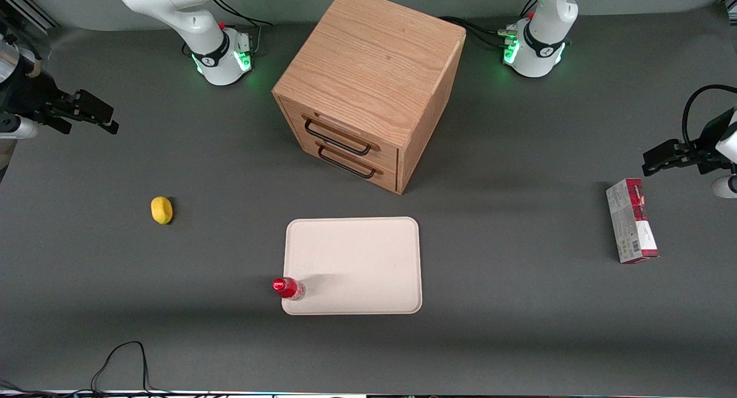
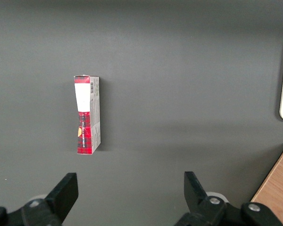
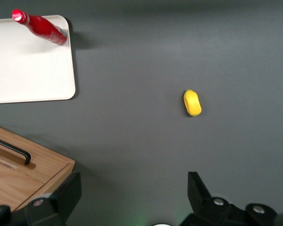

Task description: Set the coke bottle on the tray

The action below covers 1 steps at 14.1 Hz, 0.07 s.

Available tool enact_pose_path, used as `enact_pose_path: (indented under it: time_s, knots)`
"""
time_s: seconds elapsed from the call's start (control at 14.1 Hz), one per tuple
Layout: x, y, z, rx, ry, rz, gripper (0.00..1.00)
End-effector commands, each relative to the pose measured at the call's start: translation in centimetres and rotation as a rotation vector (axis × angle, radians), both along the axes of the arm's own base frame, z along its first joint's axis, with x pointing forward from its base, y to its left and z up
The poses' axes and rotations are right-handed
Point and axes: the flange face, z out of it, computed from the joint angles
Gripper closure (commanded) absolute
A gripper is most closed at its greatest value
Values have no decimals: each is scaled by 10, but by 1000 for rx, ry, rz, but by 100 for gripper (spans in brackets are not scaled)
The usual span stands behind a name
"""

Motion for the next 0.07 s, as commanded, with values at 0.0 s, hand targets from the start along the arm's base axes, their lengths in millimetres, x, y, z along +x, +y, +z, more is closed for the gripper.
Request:
enact_pose_path:
  time_s: [0.0]
  knots:
    - [-9, 0, -6, 19, 5, 10, 0]
